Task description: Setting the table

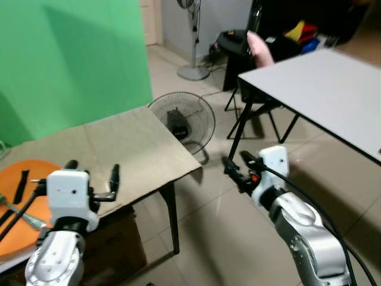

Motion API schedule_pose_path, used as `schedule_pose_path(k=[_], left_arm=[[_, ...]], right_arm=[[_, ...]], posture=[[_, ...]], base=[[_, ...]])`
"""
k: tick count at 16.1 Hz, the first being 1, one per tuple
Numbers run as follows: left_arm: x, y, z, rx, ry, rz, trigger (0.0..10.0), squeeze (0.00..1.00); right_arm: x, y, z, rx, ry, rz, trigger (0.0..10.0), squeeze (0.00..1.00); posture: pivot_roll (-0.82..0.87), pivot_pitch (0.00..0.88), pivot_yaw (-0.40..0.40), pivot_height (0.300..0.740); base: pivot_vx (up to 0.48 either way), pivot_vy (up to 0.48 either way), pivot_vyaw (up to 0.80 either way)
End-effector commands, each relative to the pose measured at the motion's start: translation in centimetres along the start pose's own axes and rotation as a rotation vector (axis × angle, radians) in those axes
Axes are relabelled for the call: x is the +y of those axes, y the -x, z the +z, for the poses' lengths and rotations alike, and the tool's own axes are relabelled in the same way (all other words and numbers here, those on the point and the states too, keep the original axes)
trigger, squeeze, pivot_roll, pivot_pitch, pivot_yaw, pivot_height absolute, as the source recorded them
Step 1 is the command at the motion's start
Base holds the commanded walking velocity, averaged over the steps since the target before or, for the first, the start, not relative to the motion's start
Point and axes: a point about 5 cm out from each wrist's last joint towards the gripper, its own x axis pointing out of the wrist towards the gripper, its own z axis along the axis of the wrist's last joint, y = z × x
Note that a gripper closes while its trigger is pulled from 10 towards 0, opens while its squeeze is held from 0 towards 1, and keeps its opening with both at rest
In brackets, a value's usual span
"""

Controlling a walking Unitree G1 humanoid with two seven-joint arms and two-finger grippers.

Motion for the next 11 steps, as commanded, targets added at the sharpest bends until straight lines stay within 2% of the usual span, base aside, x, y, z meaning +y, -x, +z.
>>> schedule_pose_path(k=[1,3,7,11], left_arm=[[-0.2,0.1,0.3,-0.012,-0.003,-0.002,10.0,0.0],[-0.3,0.2,0.5,-0.021,-0.001,0.002,10.0,0.0],[-0.6,-0.1,1.2,-0.059,0.024,0.002,10.0,0.0],[-0.6,0.3,1.1,-0.055,0.038,0.003,10.0,0.0]], right_arm=[[-0.6,0.2,-0.1,0.008,0.011,-0.02,10.0,0.0],[-0.5,0.2,-0.1,0.007,-0.001,-0.001,10.0,0.0],[0.6,0.0,0.3,-0.001,0.006,0.114,10.0,0.0],[1.3,0.2,0.0,0.014,0.009,0.187,10.0,0.0]], posture=[[0.02,0.0,0.026,0.74],[0.02,0.0,0.026,0.74],[0.02,0.0,0.027,0.74],[0.03,0.0,0.021,0.74]], base=[[0.0,0.334,0.0],[0.0,0.0,0.0],[0.0,0.0,0.0],[0.0,0.0,0.8]])
